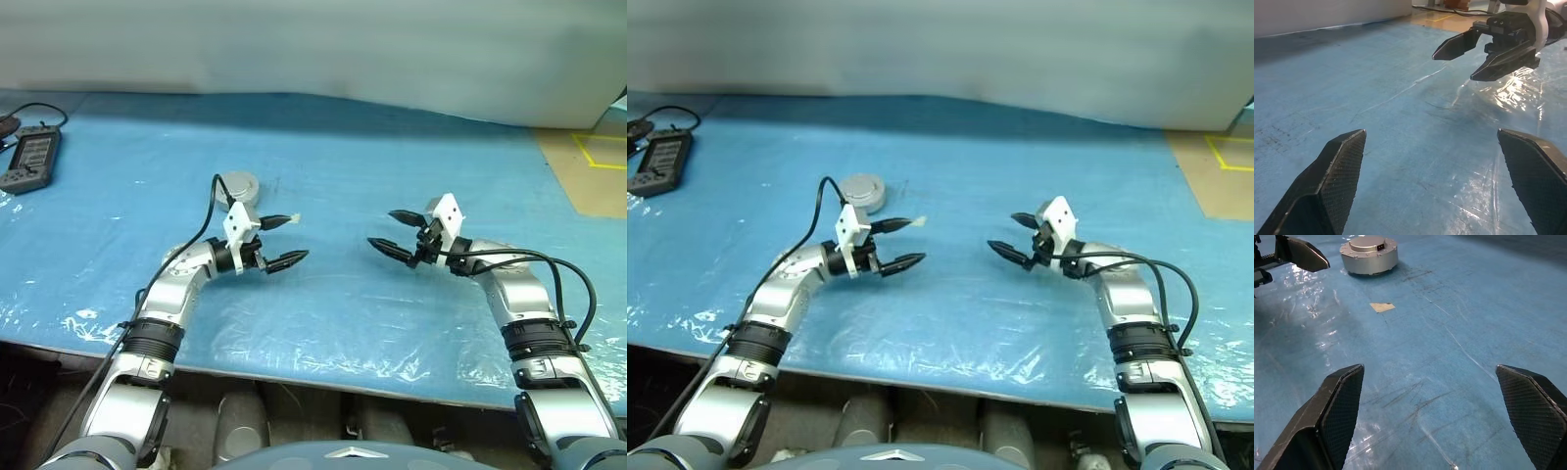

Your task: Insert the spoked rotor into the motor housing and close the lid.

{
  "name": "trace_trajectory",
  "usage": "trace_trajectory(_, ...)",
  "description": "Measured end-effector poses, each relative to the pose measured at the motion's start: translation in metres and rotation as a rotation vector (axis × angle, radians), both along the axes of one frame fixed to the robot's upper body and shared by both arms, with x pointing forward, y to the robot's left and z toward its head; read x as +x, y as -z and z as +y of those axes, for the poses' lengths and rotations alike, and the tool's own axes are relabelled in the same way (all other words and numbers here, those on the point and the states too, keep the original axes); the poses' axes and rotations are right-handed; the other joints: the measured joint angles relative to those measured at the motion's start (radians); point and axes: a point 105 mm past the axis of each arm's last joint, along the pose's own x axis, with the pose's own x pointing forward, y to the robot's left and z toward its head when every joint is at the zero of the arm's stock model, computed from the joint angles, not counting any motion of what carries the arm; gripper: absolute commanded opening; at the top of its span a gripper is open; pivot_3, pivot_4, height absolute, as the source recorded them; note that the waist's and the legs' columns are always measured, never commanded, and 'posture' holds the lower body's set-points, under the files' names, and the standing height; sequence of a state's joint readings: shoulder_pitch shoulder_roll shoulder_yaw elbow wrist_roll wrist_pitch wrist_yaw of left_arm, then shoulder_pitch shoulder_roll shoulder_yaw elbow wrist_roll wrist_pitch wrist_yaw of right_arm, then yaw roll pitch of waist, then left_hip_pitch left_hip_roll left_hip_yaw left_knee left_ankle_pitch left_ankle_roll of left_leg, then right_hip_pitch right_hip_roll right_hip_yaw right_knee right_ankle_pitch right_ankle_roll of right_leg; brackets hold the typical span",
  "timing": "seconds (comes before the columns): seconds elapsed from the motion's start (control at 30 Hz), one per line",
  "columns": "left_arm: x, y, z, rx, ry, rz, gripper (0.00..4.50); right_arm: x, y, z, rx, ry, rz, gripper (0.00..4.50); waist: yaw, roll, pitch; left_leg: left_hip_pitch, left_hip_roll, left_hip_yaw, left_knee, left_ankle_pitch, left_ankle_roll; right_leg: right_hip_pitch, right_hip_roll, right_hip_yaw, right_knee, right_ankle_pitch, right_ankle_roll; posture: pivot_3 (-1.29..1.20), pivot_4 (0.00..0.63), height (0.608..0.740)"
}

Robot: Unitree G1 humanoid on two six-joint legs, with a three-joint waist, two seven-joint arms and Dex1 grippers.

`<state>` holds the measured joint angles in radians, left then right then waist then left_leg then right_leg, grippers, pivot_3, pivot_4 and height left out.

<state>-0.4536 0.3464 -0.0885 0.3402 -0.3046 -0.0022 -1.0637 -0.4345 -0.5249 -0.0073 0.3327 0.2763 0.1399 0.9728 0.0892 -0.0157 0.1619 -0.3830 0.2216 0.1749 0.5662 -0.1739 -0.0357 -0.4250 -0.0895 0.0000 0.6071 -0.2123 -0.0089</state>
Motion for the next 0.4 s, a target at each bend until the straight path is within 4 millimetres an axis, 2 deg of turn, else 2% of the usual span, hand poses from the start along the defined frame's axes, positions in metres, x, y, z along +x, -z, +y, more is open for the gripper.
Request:
trace_trajectory(0.17, 0.004, 0.000, 0.000, 0.000, -0.005, 0.006, 4.50, -0.001, -0.008, 0.000, 0.008, 0.002, -0.034, 4.49, 0.003, 0.000, 0.000, 0.000, 0.000, 0.000, 0.000, 0.000, 0.000, 0.000, 0.000, 0.000, 0.000, 0.000, 0.000, 0.00, 0.150, 0.740)
trace_trajectory(0.4, 0.005, 0.002, -0.003, -0.017, -0.006, 0.020, 4.50, -0.010, 0.001, 0.000, 0.013, 0.001, -0.001, 4.49, 0.003, 0.000, 0.000, 0.000, 0.000, 0.000, 0.000, 0.000, 0.000, 0.000, 0.000, 0.000, -0.001, 0.000, 0.000, 0.00, 0.150, 0.740)
